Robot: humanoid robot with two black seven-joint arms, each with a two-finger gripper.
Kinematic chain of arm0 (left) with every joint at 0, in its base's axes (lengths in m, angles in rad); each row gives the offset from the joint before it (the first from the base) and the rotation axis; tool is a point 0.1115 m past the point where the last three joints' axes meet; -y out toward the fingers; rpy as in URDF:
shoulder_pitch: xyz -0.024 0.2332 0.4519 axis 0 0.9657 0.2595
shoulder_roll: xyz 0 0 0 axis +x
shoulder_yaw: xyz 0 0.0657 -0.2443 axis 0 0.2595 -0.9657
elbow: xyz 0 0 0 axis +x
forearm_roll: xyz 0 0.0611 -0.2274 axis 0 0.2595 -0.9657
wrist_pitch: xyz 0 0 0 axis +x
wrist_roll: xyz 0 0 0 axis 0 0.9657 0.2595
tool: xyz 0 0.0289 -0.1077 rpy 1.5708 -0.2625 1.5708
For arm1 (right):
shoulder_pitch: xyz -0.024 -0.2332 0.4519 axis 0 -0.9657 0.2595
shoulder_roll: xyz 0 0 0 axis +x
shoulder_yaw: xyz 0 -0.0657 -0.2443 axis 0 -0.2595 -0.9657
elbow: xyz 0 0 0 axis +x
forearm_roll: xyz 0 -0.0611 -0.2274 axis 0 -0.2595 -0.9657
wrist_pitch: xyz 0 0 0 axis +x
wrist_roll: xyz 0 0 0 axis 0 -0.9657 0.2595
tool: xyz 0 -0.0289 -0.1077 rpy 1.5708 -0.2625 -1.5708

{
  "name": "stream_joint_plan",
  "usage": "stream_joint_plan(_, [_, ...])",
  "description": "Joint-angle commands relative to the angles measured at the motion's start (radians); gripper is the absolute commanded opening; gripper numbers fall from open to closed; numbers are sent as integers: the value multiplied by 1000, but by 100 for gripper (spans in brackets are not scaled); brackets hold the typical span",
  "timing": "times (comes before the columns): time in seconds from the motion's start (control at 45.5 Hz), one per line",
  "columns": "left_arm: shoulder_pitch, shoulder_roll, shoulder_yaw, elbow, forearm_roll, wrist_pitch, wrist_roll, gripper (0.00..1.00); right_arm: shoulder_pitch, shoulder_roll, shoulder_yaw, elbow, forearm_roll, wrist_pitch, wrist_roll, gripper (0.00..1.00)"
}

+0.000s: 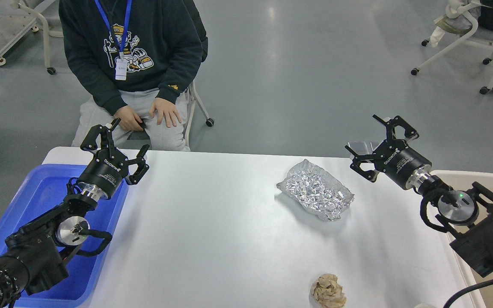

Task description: Tidy desktop

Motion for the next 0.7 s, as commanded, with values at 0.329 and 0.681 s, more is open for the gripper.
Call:
stream_joint_plan(0.329, [0,0,0,0,0,0,0,100,-1,-4,-1,32,0,-1,0,100])
stream_joint_plan(0.681, [0,0,0,0,0,0,0,100,-11,-43,-4,150,-35,-9,-1,100])
